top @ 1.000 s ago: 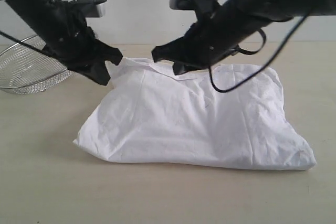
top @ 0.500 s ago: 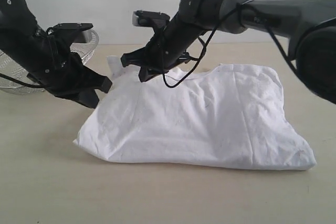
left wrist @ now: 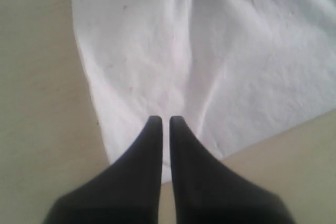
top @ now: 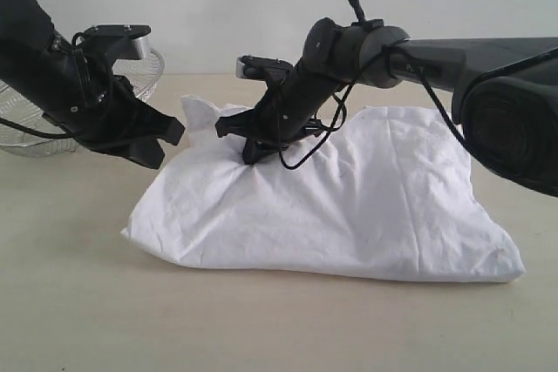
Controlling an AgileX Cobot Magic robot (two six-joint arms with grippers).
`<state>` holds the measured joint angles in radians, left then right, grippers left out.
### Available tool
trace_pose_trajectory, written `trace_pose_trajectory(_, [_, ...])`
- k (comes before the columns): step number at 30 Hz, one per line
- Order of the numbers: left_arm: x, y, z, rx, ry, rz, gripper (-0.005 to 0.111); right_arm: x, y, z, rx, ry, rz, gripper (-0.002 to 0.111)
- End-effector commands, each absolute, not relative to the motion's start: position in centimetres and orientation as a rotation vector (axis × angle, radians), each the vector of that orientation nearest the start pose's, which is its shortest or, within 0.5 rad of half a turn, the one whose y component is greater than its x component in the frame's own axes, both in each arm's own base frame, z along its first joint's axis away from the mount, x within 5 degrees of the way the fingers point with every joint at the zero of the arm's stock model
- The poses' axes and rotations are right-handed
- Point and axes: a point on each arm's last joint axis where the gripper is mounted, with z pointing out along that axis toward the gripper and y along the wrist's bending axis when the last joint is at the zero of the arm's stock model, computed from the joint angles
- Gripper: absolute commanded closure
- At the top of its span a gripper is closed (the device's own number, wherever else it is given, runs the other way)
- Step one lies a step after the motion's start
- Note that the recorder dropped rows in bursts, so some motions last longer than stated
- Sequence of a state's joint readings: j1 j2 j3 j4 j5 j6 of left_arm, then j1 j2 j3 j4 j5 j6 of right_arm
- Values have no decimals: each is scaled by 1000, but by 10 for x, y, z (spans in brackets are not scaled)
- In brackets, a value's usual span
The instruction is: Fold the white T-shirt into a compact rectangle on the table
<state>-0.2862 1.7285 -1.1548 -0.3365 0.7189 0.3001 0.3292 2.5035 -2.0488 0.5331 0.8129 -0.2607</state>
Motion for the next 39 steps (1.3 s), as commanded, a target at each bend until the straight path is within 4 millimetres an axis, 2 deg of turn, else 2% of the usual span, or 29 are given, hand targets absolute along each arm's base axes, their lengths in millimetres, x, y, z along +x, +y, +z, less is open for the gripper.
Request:
trace_pose_trajectory(1, [327, -118, 220, 513, 2685, -371, 102, 497, 201, 153, -404, 2547, 617, 108])
trace_pose_trajectory(2, [327, -118, 220, 513, 2685, -371, 102, 501, 198, 161, -401, 2527, 623, 108])
trace_pose_trajectory(4, [327, -118, 220, 513, 2683, -370, 102, 507, 194, 161, -378, 2500, 608, 108])
trace_pose_trajectory(7, [327, -118, 219, 514, 2686, -371, 102, 513, 184, 147, -339, 2513, 597, 108])
trace_pose_trajectory(10, [327, -118, 219, 514, 2686, -371, 102, 516, 182, 144, -360, 2493, 564, 108])
trace_pose_trajectory(16, [327, -119, 220, 504, 2686, -383, 102, 531, 175, 151, -315, 2342, 491, 108])
trace_pose_trajectory(20, [327, -119, 219, 507, 2693, -385, 102, 543, 152, 171, -210, 2317, 509, 108])
trace_pose_trajectory(28, [327, -119, 220, 505, 2689, -384, 102, 543, 131, 186, -227, 2381, 538, 108])
trace_pose_trajectory(34, [327, -119, 219, 509, 2691, -380, 102, 532, 129, 185, -333, 2487, 541, 108])
trace_pose_trajectory(39, [325, -119, 220, 525, 2696, -383, 102, 521, 118, 202, -328, 2545, 565, 108])
